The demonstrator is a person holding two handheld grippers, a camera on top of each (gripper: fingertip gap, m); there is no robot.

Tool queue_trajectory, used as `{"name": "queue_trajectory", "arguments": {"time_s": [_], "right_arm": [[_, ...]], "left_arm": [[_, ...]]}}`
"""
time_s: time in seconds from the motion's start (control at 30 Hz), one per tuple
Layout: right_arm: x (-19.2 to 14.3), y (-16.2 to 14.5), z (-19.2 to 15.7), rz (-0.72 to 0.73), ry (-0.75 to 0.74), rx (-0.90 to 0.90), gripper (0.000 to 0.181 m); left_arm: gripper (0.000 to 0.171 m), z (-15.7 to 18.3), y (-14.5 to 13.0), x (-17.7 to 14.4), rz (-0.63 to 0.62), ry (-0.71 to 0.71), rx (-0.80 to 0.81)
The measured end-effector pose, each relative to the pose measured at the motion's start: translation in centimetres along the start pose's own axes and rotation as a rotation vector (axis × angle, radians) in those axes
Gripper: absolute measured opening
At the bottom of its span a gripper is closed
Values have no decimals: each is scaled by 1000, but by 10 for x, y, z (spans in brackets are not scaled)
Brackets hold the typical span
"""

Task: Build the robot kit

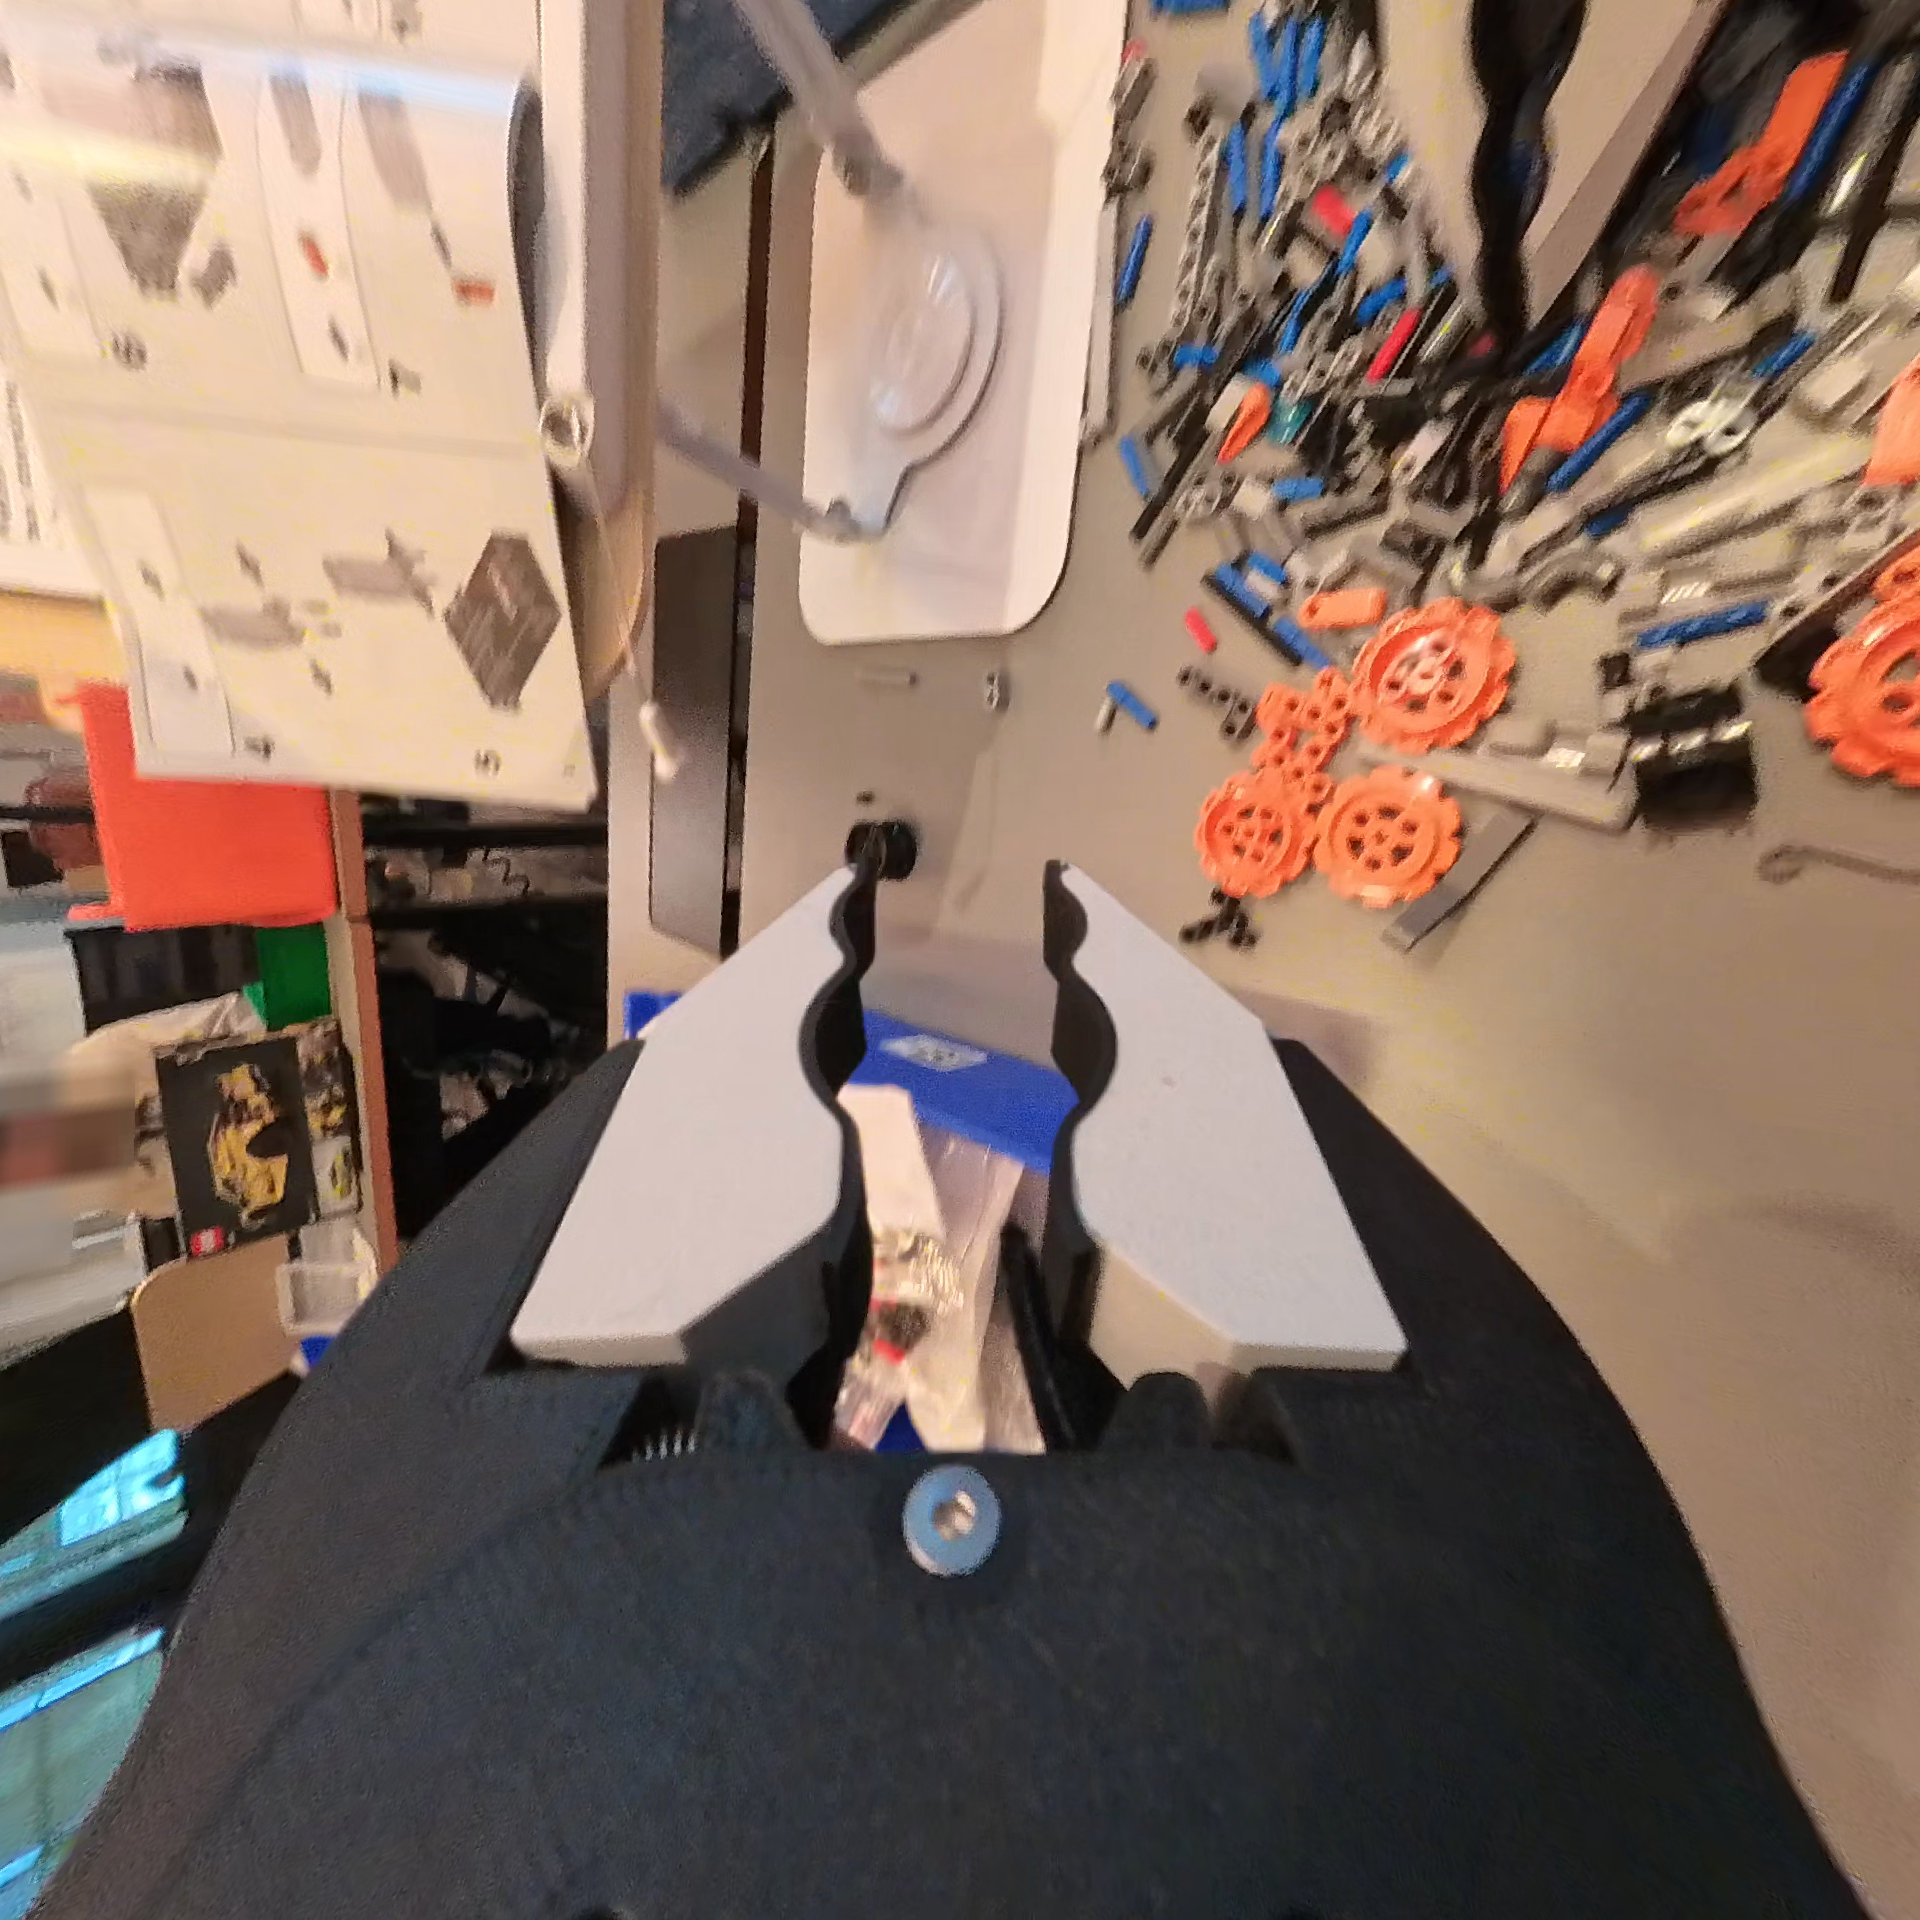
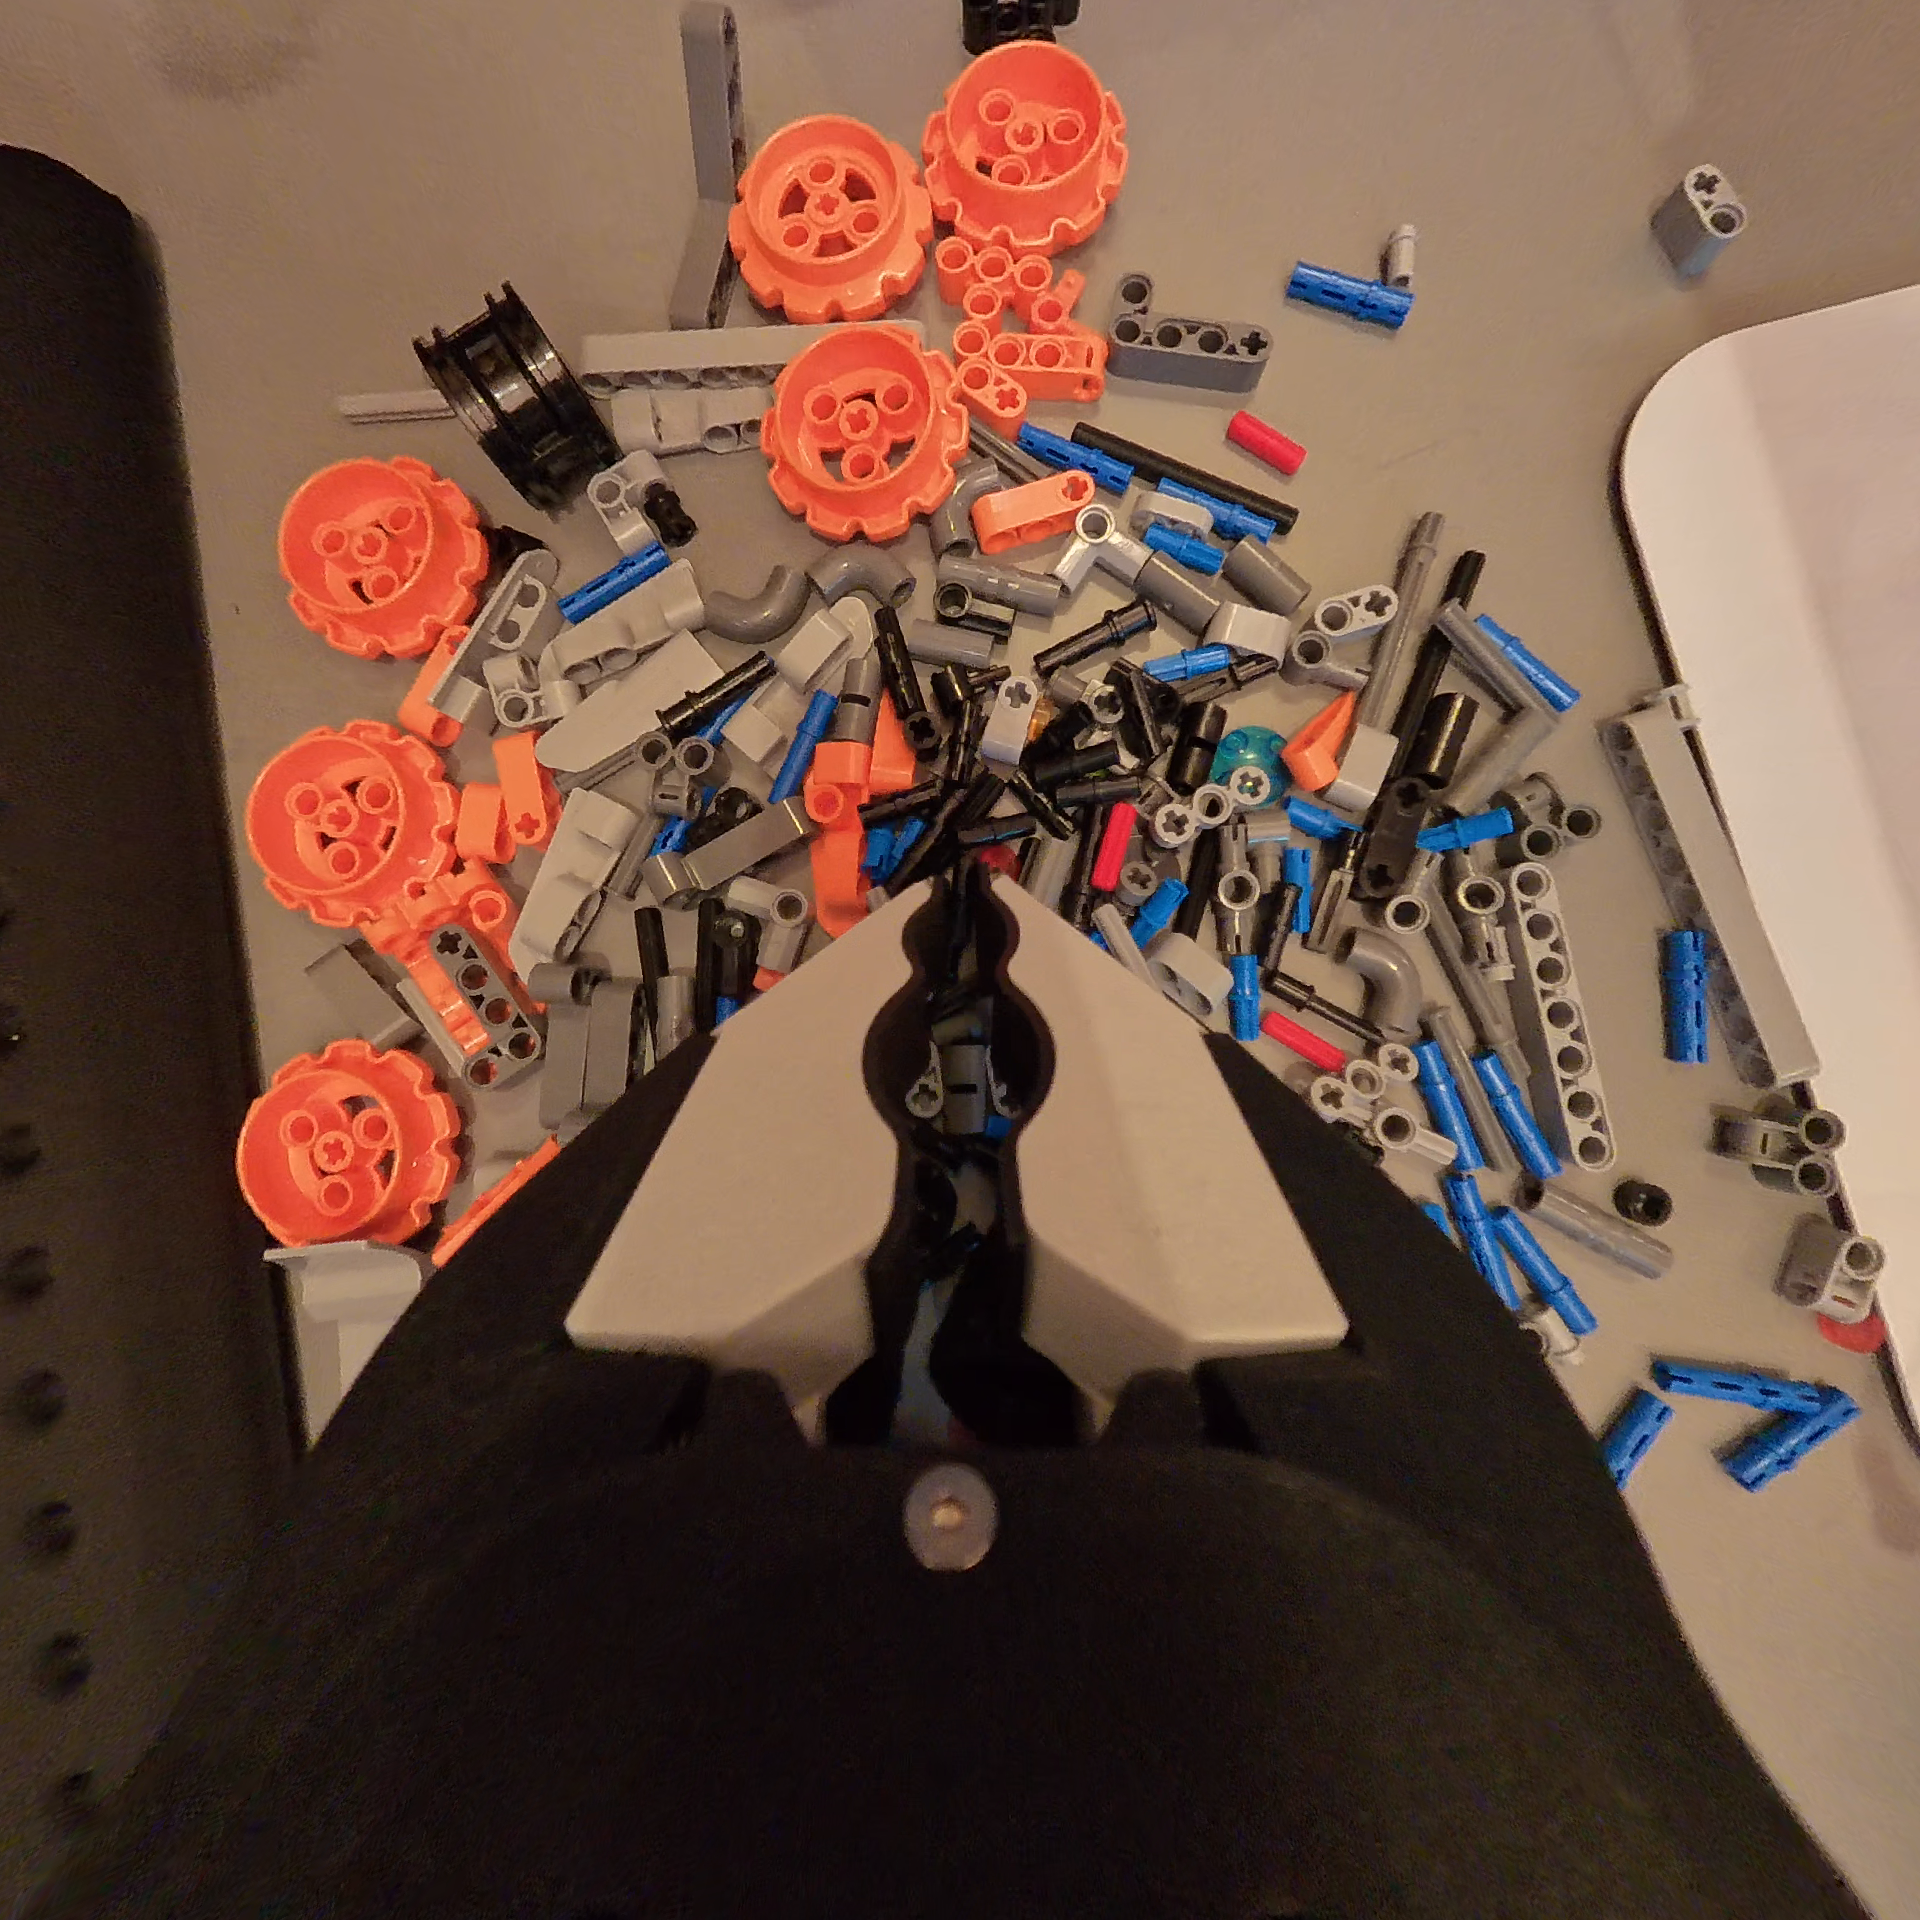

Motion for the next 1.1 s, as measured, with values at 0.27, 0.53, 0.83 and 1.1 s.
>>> {"name": "queue_trajectory", "arguments": {"time_s": [0.27, 0.53, 0.83, 1.1], "right_arm": [[-28, 4, 7, 113, 59, 94, 1], [-80, -11, 16, 286, 210, 272, 2], [-90, -19, 14, 338, 367, 352, 2], [-92, -21, 20, 350, 358, 396, 2]], "left_arm": [[24, 22, 61, 40, 180, -118, 13], [22, 76, 115, 99, 306, -146, 120], [16, 89, 148, 114, 417, 1, 196], [3, 90, 152, 118, 422, 37, 202]]}}
Point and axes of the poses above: each gripper's, where its closed fingertips meet, x out along the fingers, y out of its top, z = x × y across the jaws, the point moved 5 cm from there along -x, back along the fingers, and after that the axes turned 10 degrees about -y, right-handed, at the moved point
